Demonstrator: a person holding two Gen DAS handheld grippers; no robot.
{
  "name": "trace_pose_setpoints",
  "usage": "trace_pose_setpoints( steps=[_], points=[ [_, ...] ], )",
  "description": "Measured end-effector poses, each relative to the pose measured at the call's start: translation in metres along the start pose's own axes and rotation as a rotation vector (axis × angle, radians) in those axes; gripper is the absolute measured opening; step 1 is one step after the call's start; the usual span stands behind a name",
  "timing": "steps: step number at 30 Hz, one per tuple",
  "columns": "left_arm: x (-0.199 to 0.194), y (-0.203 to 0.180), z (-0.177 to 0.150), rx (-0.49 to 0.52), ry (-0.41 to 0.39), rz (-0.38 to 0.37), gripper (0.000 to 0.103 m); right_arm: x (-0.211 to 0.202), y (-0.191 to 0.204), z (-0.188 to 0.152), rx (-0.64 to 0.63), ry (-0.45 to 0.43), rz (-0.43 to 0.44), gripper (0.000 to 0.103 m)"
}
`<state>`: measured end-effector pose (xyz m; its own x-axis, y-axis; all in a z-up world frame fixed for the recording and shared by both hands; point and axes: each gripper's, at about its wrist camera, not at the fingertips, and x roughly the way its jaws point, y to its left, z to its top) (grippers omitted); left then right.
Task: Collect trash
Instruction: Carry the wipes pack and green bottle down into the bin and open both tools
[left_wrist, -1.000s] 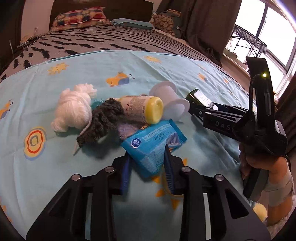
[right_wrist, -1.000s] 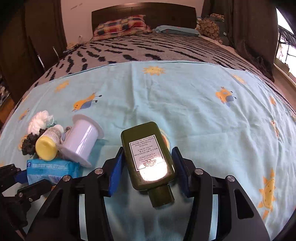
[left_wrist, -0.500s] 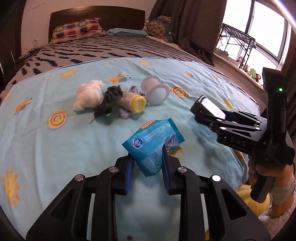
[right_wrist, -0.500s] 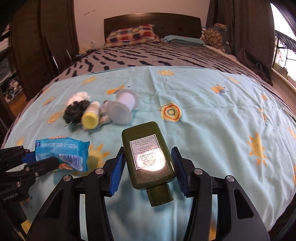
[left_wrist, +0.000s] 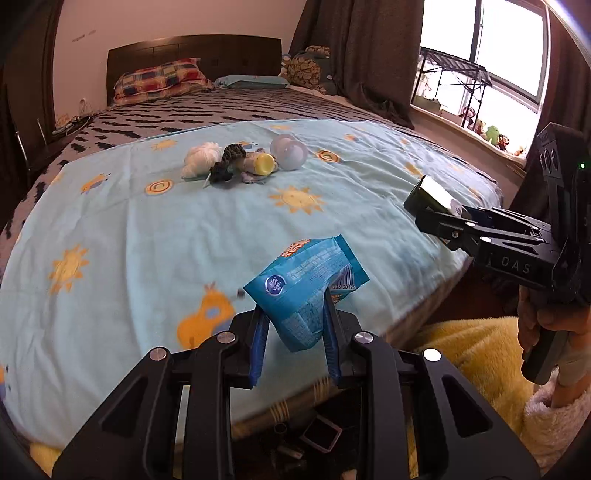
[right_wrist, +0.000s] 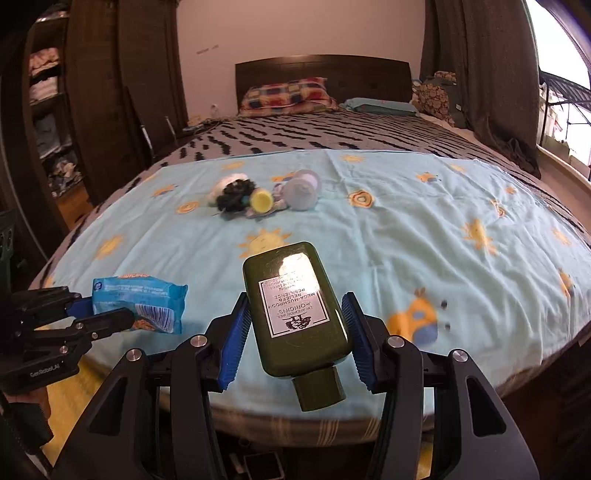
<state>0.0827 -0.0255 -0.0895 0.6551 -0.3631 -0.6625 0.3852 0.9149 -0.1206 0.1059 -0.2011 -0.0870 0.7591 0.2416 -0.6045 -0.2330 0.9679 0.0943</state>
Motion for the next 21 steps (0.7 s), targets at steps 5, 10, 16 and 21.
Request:
trace_pose_setpoints(
  steps=[5, 10, 16, 21],
  points=[
    [-0.028, -0.007, -0.038, 0.010, -0.013, 0.006, 0.025, -0.019, 0.019, -0.037, 0.001, 0.007, 0.050, 0.051],
    [-0.033, 0.000, -0.072, -0.025, 0.017, 0.012, 0.025, -0.020, 0.033, -0.074, 0.050, 0.058, 0.110, 0.051],
    [-0.024, 0.007, -0.111, -0.065, 0.092, 0.026, 0.025, -0.006, 0.047, -0.121, 0.096, 0.170, 0.123, 0.051],
    [0.000, 0.010, -0.140, -0.089, 0.200, 0.012, 0.025, 0.010, 0.055, -0.146, 0.120, 0.256, 0.121, 0.051]
  ],
)
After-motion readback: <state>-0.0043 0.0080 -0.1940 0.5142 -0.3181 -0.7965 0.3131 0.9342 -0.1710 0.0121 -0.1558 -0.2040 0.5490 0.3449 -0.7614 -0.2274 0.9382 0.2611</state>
